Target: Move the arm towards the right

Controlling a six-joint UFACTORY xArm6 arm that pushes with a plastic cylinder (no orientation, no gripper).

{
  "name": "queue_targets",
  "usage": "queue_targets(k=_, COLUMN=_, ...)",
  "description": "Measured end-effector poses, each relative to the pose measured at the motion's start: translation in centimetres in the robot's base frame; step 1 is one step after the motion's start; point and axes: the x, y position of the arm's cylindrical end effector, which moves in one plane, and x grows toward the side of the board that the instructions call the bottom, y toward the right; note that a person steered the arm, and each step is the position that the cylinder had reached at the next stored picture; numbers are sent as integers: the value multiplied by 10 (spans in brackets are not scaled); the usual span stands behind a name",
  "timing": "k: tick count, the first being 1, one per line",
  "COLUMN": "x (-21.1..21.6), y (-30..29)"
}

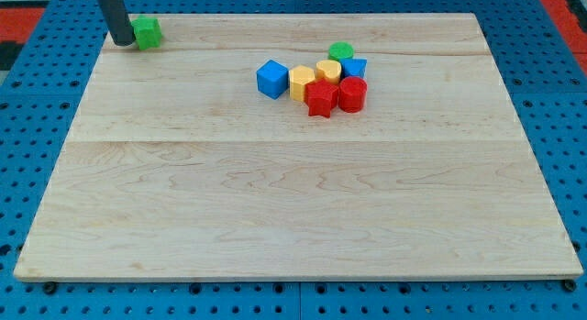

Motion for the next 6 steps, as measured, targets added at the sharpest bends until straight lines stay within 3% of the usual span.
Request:
queue_targets(k=2, x=43, y=18)
queue_targets(k=3, x=43, y=82)
queue_targets(k=6, x=-18, y=262)
